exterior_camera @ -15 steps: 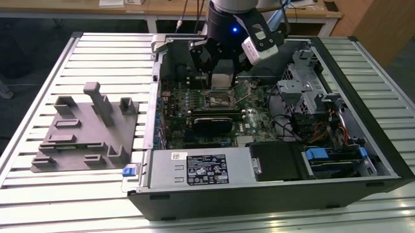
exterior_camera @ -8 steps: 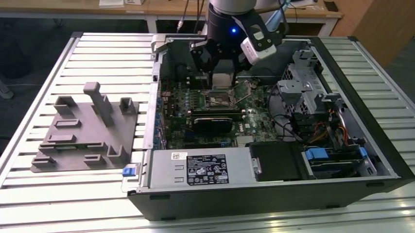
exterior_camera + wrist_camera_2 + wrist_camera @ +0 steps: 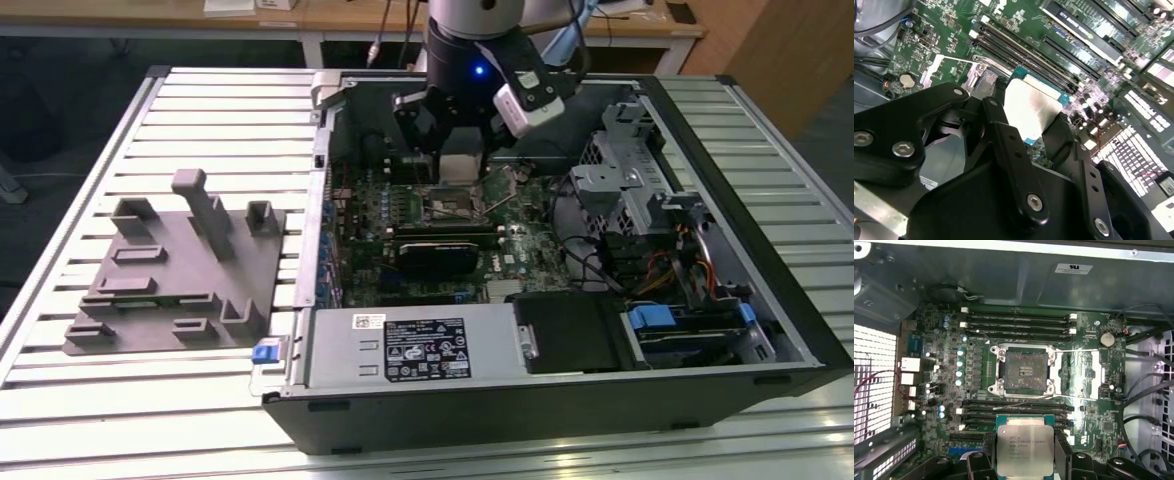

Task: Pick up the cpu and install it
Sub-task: 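Pick up the cpu and move it towards the insertion slot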

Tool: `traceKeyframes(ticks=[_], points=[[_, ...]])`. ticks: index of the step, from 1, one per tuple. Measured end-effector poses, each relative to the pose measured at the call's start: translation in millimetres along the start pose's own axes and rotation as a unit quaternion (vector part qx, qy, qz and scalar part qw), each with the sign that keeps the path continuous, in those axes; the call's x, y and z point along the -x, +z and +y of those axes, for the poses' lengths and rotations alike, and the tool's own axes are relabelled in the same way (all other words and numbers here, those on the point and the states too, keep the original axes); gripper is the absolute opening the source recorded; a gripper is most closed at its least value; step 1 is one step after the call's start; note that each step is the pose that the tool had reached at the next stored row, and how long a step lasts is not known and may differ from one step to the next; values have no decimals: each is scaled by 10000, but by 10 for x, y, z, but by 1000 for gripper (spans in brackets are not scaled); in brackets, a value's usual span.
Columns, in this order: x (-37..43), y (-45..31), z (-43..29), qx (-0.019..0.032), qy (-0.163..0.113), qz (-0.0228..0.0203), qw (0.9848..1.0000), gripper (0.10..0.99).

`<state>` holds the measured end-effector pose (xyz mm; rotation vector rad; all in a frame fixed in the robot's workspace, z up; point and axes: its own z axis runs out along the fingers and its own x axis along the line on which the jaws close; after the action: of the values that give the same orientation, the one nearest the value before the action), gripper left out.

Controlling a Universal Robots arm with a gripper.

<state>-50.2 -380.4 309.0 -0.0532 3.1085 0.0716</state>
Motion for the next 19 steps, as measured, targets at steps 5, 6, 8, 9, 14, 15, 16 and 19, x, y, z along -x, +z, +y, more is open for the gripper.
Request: traceKeyframes(ticks=[5,6,8,9,14,15,16,19], points=[[-2,92,36,-1,-10,-7,10000,545],[-2,111,45,-1,-10,-8,10000,545],[-1,150,65,0,-10,-9,10000,545],[-1,168,74,0,-10,-9,10000,545],[10,261,117,0,-11,-8,10000,545],[13,279,124,-1,-11,-8,10000,545],[16,297,132,-1,-10,-8,10000,545],[32,355,158,0,-10,-8,10000,545]])
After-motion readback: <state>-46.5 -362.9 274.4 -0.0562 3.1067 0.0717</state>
